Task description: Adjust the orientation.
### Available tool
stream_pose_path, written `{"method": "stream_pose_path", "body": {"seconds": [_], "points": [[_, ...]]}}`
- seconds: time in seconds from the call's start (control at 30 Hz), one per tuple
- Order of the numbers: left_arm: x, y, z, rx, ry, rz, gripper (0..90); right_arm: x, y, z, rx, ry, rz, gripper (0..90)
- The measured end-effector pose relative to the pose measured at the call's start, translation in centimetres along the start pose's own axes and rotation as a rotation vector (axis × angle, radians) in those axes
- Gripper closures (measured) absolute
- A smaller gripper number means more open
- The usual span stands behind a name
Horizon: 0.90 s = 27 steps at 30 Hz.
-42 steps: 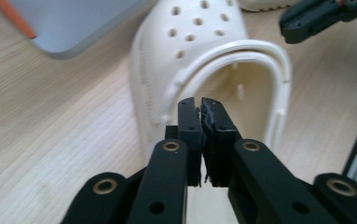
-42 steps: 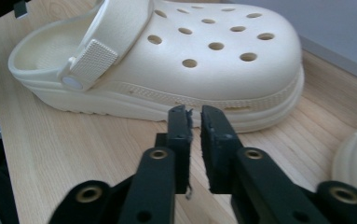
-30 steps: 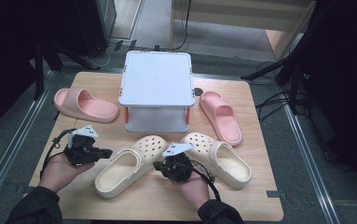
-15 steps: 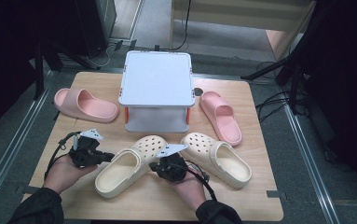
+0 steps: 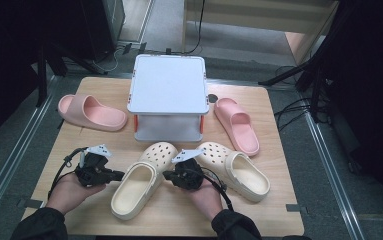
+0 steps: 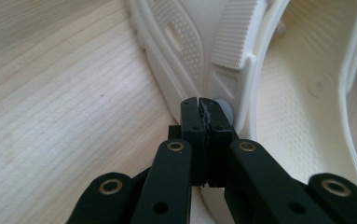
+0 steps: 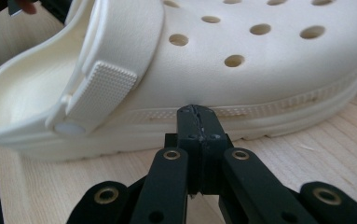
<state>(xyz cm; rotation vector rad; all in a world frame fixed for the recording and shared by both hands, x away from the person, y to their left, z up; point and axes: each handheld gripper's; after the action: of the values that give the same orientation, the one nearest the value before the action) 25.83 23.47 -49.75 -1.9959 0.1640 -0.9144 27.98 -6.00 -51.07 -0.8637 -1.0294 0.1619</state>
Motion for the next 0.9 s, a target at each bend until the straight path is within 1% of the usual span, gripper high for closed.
{"method": "stream_pose_path", "body": {"seconds": [0.07,0.1,0.13,0.17,0.2,0.23,0.27,0.3,0.33,0.37,0.43,0.47,0.53,0.57,0.6,0.63,0.67,0.7,0.73,0.77,0.8,0.83,0.87,0.9], "points": [[0.1,0.2,-0.6,-0.009,-0.014,-0.008,89.0,0.3,0.1,-0.3,-0.007,0.002,-0.001,90.0],[0.1,0.2,-0.6,-0.009,-0.014,-0.008,89.1,0.3,0.1,-0.3,-0.007,0.002,-0.001,90.0],[0.1,0.4,-0.9,-0.013,-0.023,-0.011,89.1,0.5,0.2,-0.6,-0.018,0.005,-0.002,90.0],[0.1,0.5,-1.0,-0.016,-0.027,-0.013,89.1,0.5,0.1,-0.7,-0.020,0.010,0.000,90.0],[0.1,0.5,-1.0,-0.016,-0.027,-0.013,89.0,0.7,0.1,-0.9,-0.026,0.020,0.002,90.0],[0.1,0.7,-1.4,-0.020,-0.026,-0.011,89.0,0.8,0.2,-1.2,-0.025,0.022,-0.001,90.0],[0.1,0.7,-1.4,-0.020,-0.026,-0.011,89.0,0.8,0.2,-1.2,-0.025,0.022,-0.001,90.0],[0.2,0.9,-1.8,-0.019,-0.020,-0.009,89.0,1.0,0.2,-1.5,-0.033,0.025,0.000,90.0],[0.2,0.9,-1.8,-0.019,-0.020,-0.009,88.9,1.0,0.2,-1.5,-0.033,0.025,0.000,90.0],[0.4,1.1,-2.1,-0.023,-0.021,-0.007,88.8,1.2,0.2,-1.8,-0.046,0.027,0.001,90.0],[0.5,1.3,-2.2,-0.023,-0.025,-0.009,88.9,1.2,0.3,-1.9,-0.045,0.024,0.001,90.0],[0.5,1.4,-2.3,-0.024,-0.032,-0.010,88.3,1.4,0.3,-2.2,-0.044,0.028,0.001,90.0],[0.5,1.4,-2.3,-0.022,-0.033,-0.009,83.8,1.5,0.3,-2.3,-0.040,0.029,0.002,90.0],[0.4,1.3,-2.0,-0.028,-0.035,-0.014,83.8,1.5,0.3,-2.4,-0.040,0.028,0.005,90.0],[0.4,1.1,-1.9,-0.031,-0.042,-0.023,81.8,1.5,0.2,-2.5,-0.037,0.024,0.007,90.0],[0.4,0.9,-1.8,-0.026,-0.049,-0.038,78.9,1.5,0.0,-2.6,-0.036,0.010,0.001,88.5],[0.4,0.6,-1.7,-0.024,-0.048,-0.049,78.9,1.5,0.0,-2.6,-0.036,0.010,0.001,88.5],[0.4,0.1,-1.6,-0.019,-0.052,-0.069,74.7,1.5,-0.3,-2.7,-0.024,-0.006,-0.003,85.2],[0.4,0.1,-1.6,-0.019,-0.052,-0.069,72.0,1.5,-0.3,-2.7,-0.024,-0.006,-0.003,85.2],[0.5,-0.2,-1.5,-0.020,-0.060,-0.081,72.0,1.6,-0.4,-2.9,-0.008,-0.009,0.000,84.7],[0.5,-0.6,-1.6,-0.005,-0.063,-0.086,65.7,1.6,-1.0,-3.0,0.009,0.003,0.004,83.5],[0.5,-0.6,-1.6,-0.005,-0.063,-0.086,62.2,1.6,-1.2,-3.0,0.015,0.001,0.001,81.8],[0.6,-0.8,-1.5,-0.005,-0.059,-0.086,62.2,1.6,-1.2,-3.0,0.015,0.001,0.001,81.8],[0.6,-0.9,-1.5,-0.004,-0.065,-0.087,52.2,1.6,-1.8,-3.1,0.029,-0.005,-0.009,77.2]]}}
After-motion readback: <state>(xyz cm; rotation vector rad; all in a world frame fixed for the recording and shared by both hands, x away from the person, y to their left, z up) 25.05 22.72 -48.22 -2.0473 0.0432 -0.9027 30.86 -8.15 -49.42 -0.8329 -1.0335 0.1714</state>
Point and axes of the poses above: each handheld gripper's, and its own axes: y roughly forward along the jaws, x roughly out of its top, z roughly to its left, and after that the axes turned 1 degree about -x, right-handed
